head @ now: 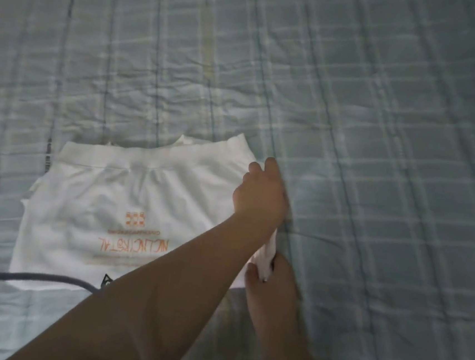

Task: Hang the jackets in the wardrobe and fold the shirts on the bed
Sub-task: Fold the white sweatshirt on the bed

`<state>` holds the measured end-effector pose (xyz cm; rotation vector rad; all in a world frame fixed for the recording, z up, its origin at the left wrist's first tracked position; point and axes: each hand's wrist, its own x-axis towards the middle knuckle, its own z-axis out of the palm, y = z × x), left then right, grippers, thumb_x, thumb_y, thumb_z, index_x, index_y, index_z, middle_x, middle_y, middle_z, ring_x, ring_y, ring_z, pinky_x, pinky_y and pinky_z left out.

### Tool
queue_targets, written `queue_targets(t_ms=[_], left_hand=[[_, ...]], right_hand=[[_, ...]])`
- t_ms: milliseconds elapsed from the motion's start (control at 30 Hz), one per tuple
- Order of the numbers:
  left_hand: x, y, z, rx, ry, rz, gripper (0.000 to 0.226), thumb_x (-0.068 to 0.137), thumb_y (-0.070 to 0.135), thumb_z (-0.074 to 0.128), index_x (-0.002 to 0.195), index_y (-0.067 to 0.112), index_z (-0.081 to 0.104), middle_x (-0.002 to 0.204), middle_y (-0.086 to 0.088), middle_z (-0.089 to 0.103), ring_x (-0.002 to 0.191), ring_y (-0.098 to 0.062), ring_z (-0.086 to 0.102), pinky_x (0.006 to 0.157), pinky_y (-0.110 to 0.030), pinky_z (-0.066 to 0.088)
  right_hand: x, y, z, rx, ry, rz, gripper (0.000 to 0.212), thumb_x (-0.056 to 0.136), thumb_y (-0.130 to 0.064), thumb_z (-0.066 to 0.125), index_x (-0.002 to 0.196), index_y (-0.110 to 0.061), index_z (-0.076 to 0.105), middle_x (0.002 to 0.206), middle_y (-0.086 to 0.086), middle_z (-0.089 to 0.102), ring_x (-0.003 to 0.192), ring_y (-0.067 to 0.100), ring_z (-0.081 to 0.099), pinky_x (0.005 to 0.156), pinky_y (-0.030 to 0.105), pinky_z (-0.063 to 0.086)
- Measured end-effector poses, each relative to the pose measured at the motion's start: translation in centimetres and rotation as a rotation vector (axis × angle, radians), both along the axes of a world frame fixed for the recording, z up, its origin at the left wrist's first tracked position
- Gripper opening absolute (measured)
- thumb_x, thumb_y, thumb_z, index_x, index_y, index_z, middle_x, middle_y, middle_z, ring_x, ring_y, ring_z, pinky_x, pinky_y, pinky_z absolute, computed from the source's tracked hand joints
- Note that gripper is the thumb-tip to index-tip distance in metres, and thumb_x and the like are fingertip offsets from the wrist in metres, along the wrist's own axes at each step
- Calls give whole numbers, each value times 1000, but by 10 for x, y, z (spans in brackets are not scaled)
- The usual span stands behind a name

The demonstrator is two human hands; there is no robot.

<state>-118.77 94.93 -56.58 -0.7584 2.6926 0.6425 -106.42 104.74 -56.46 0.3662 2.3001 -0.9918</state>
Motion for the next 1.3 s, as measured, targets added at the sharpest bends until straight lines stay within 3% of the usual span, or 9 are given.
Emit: queue_targets(t_ms=[200, 400, 500, 600, 667, 833, 967, 1100, 1300], left_hand=[[28, -60, 25, 464, 335, 91, 54, 86, 3, 53, 136, 23, 59, 82, -8, 60, 54, -6, 51, 58, -12, 40], [86, -168, 65, 845, 417, 388, 56, 88, -3, 44, 129, 28, 66, 116, 13, 67, 81, -11, 63, 65, -18, 47], [118, -233, 79, 924, 445, 407, 59, 86, -4, 42, 128, 30, 66, 137, 10, 60, 106, -9, 62, 86, -23, 49], [148, -294, 85, 903, 479, 451, 61, 83, -3, 43, 132, 27, 63, 139, 8, 59, 121, -9, 58, 101, -27, 47], [170, -331, 84, 888, 499, 490, 61, 85, -5, 43, 134, 27, 61, 135, 8, 61, 110, -8, 64, 89, -24, 51], [220, -408, 57, 784, 417, 506, 62, 88, -9, 44, 139, 23, 56, 122, 22, 58, 80, 20, 59, 69, -8, 48], [250, -440, 18, 679, 278, 486, 64, 81, 2, 51, 144, 17, 51, 143, -1, 53, 125, -14, 54, 107, -30, 43], [269, -446, -1, 616, 237, 488, 62, 85, 4, 50, 145, 20, 47, 141, -5, 54, 121, -25, 56, 106, -43, 45], [294, -415, 11, 421, 412, 441, 66, 73, 13, 45, 138, 3, 49, 144, -17, 47, 133, -34, 43, 115, -34, 28]], right_hand=[[14, -19, 23, -84, 105, 102, 60, 81, -44, 54, 140, -33, 47, 124, -7, 63, 108, 17, 62, 91, 35, 50], [55, -98, 60, -207, 302, 303, 70, 80, -48, 51, 148, -35, 38, 143, -16, 52, 122, -12, 50, 101, 16, 43], [77, -151, 78, -234, 331, 405, 70, 83, -49, 52, 150, -38, 33, 142, -18, 53, 118, -9, 53, 98, 13, 44], [103, -209, 90, -219, 375, 460, 68, 84, -50, 53, 149, -39, 35, 135, -21, 56, 115, -2, 57, 97, 9, 42], [123, -246, 90, -196, 420, 479, 67, 85, -46, 57, 148, -37, 37, 131, -22, 55, 120, 0, 47, 94, -3, 29], [164, -327, 62, -164, 330, 602, 69, 92, -38, 60, 153, -29, 29, 143, -9, 51, 126, 8, 49, 101, 21, 38], [185, -361, 24, -79, 218, 745, 73, 96, -44, 51, 157, -25, 15, 150, -3, 42, 132, 14, 46, 108, 29, 39], [192, -364, 19, -105, 198, 703, 71, 91, -60, 28, 151, -23, 34, 145, -2, 51, 128, 15, 52, 109, 30, 39], [150, -329, 40, -121, 444, 401, 29, 97, -16, 43, 118, -23, 61, 109, -4, 65, 100, 15, 60, 90, 37, 50]])
